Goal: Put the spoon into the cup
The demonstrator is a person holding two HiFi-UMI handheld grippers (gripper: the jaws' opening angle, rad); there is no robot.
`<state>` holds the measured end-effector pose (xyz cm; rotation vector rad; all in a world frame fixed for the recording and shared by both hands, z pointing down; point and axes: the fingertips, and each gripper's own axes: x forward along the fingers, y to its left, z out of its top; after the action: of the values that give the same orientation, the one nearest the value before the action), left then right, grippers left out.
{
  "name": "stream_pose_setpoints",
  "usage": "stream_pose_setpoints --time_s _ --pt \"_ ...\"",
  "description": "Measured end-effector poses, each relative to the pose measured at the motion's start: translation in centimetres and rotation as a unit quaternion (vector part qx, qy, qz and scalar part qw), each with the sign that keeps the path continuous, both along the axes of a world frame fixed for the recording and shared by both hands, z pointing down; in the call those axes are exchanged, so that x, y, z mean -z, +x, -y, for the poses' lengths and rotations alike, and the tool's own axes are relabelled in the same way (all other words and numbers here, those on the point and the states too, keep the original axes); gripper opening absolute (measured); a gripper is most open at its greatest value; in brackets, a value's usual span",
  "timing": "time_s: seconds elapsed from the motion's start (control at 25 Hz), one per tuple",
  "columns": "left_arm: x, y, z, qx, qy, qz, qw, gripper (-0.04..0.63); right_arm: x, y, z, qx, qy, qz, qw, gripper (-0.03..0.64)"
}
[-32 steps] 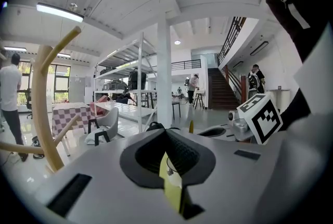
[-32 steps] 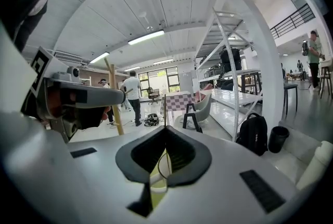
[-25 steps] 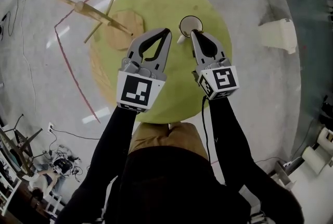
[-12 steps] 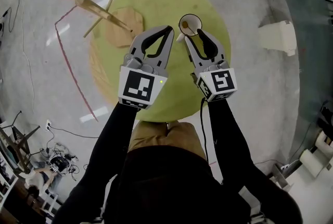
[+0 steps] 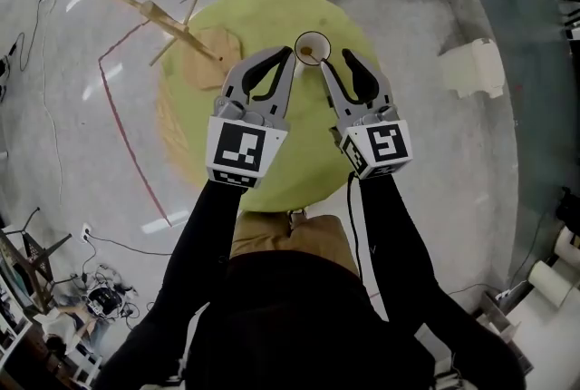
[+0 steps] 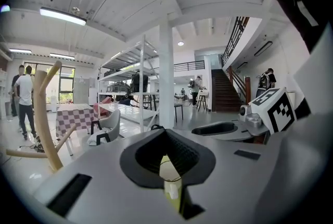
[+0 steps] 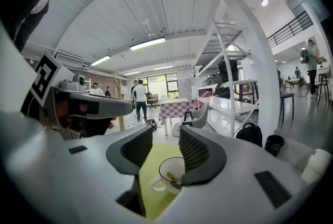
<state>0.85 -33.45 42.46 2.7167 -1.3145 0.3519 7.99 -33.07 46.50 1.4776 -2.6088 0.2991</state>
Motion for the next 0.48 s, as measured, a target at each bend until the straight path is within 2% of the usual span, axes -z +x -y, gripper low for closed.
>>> stream_pose_setpoints --time_s 0.48 --pt "5.4 1.0 -4.5 0.017 0.045 0.007 0.9988 0.015 6.8 1.6 -5.4 -0.007 0.049 0.020 0.999 0.176"
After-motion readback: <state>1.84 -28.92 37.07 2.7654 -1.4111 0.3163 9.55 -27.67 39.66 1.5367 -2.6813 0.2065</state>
